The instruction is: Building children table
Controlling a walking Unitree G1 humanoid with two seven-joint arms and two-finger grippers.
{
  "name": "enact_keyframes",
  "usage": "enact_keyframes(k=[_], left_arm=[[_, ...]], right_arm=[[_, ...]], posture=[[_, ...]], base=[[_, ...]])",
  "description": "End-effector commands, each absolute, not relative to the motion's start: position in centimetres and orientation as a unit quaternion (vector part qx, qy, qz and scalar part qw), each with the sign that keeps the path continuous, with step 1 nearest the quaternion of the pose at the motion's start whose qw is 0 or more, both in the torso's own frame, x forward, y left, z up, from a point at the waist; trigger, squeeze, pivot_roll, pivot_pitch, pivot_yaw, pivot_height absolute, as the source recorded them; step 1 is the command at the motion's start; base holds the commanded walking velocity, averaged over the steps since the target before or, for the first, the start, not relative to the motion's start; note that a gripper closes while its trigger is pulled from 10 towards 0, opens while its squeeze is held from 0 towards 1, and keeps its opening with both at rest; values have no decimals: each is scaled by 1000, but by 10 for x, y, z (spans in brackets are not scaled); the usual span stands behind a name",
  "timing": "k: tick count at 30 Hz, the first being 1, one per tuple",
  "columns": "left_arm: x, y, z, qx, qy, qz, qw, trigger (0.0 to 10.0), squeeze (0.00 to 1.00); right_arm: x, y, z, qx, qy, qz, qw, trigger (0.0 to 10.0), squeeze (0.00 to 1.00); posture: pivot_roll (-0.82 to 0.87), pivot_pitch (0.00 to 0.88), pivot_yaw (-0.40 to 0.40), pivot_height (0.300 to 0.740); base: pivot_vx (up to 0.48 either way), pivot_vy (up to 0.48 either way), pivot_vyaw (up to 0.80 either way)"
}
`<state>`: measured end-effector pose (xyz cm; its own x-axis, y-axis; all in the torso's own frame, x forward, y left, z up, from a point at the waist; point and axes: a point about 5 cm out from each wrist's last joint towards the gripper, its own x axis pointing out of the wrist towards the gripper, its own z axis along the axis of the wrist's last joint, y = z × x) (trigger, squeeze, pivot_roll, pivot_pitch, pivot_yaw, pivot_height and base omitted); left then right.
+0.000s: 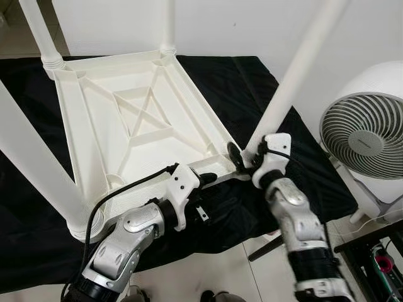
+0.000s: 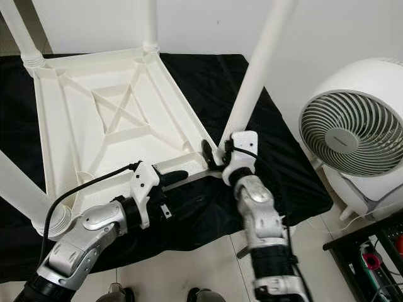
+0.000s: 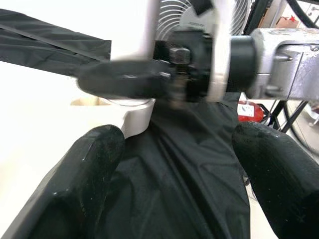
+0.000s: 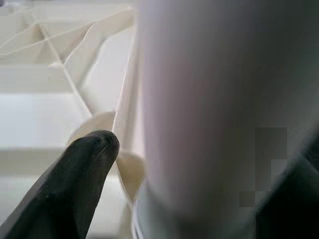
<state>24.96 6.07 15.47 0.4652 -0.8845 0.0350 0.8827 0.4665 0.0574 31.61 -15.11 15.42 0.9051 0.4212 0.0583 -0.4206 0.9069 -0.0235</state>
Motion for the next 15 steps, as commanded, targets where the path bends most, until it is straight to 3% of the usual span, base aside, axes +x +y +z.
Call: enact_keyframes(k=[1, 15], left_arm=[[247, 59, 153, 18, -26, -516, 856, 10000, 0], [251, 61, 156, 23, -31, -514, 857, 10000, 0]], right_arm=[[314, -151, 148, -1, -19, 237, 971, 10000, 0], [331, -166, 145, -73, 4, 354, 932, 10000, 0]], posture=[[51, 108, -91, 740], [74, 84, -78, 740]], base=[[0, 0, 0], [0, 0, 0]])
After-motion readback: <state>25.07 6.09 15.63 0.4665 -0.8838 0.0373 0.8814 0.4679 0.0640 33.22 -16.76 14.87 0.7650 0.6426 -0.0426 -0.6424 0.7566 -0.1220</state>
